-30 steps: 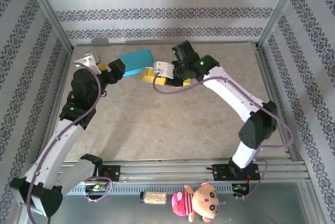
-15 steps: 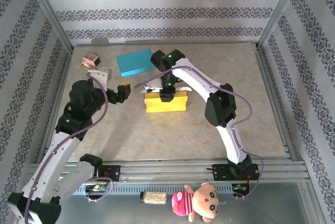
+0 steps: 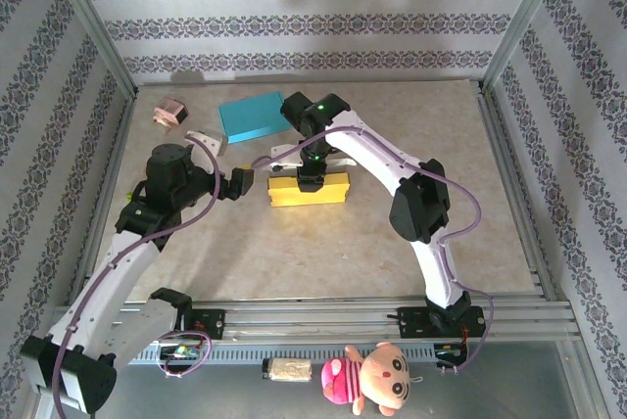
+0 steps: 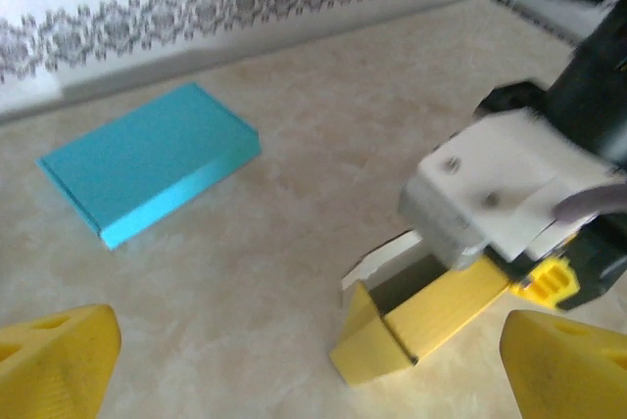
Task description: Fold the paper box
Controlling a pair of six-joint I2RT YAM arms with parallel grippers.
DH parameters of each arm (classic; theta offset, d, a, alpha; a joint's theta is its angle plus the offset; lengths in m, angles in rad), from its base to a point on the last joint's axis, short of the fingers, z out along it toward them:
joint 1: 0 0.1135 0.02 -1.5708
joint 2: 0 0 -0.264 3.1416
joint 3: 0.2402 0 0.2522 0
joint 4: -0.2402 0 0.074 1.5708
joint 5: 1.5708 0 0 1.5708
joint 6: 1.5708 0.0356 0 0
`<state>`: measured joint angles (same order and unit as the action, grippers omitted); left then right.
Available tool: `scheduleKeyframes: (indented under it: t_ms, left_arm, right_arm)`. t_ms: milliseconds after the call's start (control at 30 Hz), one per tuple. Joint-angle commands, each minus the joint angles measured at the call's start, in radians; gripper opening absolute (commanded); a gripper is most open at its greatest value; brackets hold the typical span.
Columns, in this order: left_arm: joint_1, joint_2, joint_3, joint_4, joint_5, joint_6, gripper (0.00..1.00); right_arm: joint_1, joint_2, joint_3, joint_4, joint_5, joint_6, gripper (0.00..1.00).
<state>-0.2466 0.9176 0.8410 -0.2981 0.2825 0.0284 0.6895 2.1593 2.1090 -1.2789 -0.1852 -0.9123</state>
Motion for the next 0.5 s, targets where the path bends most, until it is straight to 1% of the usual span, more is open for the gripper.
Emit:
scheduleKeyframes:
  t_ms: [0,67,200,233,300,367,433,467]
  left_arm:
    - [0.010,0.078,0.085,-0.127,-0.096,-0.071,0.96]
    - [0.011,0.120,0.127,-0.170,-0.075,-0.083,0.95]
    - [0.019,0.146,0.129,-0.129,-0.059,-0.142,0.92]
    - [0.023,0.158,0.137,-0.128,-0.020,-0.141,0.92]
    - [0.029,0.192,0.151,-0.132,0.103,-0.121,0.90]
    - [0.030,0.256,0.190,-0.175,0.186,-0.121,0.77]
    - [0.029,0.323,0.234,-0.239,0.285,-0.083,0.72]
    - [0.030,0.341,0.245,-0.258,0.294,-0.070,0.70]
  right_arm:
    - [-0.006,-0.040,-0.050,0.023,-0.030,0.010,0.51]
    - [-0.004,-0.050,-0.091,0.063,-0.030,0.016,0.41]
    - [-0.004,-0.070,-0.158,0.148,-0.023,0.011,0.36]
    - [-0.006,-0.067,-0.159,0.154,-0.024,0.011,0.36]
    - [-0.005,-0.058,-0.151,0.149,-0.029,0.011,0.34]
    - [-0.008,-0.053,-0.148,0.148,-0.032,0.012,0.33]
    - [-0.011,-0.047,-0.145,0.145,-0.037,0.013,0.32]
    - [-0.012,-0.046,-0.144,0.144,-0.038,0.013,0.32]
